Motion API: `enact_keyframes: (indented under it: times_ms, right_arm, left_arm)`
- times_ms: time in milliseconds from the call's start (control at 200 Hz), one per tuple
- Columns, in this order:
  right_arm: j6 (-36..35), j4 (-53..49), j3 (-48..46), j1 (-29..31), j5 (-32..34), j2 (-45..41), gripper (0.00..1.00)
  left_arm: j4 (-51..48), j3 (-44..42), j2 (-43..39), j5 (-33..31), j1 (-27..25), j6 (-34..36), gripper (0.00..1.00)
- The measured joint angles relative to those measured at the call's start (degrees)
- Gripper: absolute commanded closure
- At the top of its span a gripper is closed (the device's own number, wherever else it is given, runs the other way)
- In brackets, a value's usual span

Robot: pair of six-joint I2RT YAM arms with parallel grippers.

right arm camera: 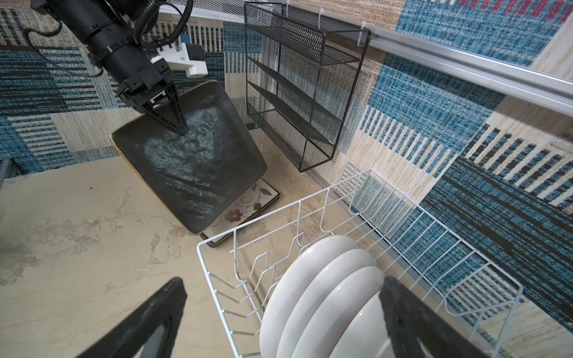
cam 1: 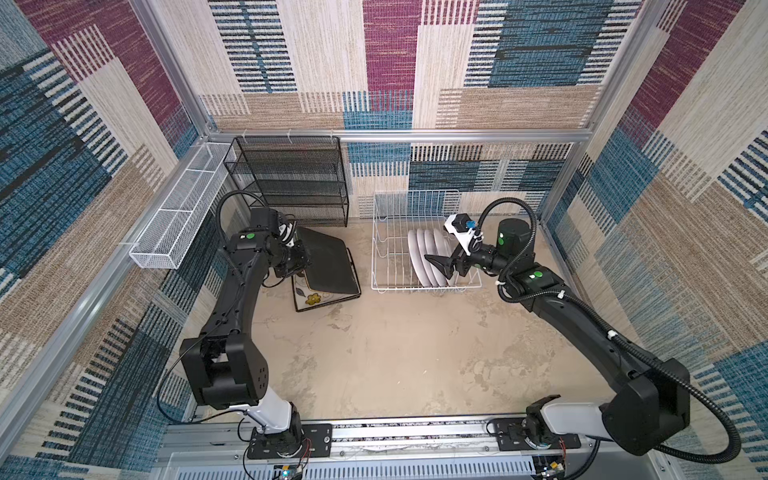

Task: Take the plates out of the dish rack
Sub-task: 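Lower the dark square plate onto the flowered plates with the left gripper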

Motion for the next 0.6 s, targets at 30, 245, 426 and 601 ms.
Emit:
enact_keyframes:
  times_ms: [30, 245, 426, 601]
  right_arm:
    - [0.02, -0.02, 0.00, 0.00, 0.00, 0.00, 0.00]
    - [0.39, -0.70, 0.00, 0.00, 0.42, 0.22, 0.00]
    - [0.46, -1.11, 0.00, 0.00, 0.42, 0.22, 0.00]
    - [0.70, -1.14, 0.00, 0.07, 0.44, 0.22, 0.00]
  left_arm:
    - [0.87, -0.87, 0.33, 0.66, 0.46, 0.00, 1.00]
    - [5.68, -4.22, 3.65, 4.66, 2.91, -0.04, 1.00]
    - [8.68, -5.62, 5.86, 8.79, 4.46, 0.00, 1.00]
    - [10.14, -5.99, 8.44, 10.99, 5.77, 0.00, 1.00]
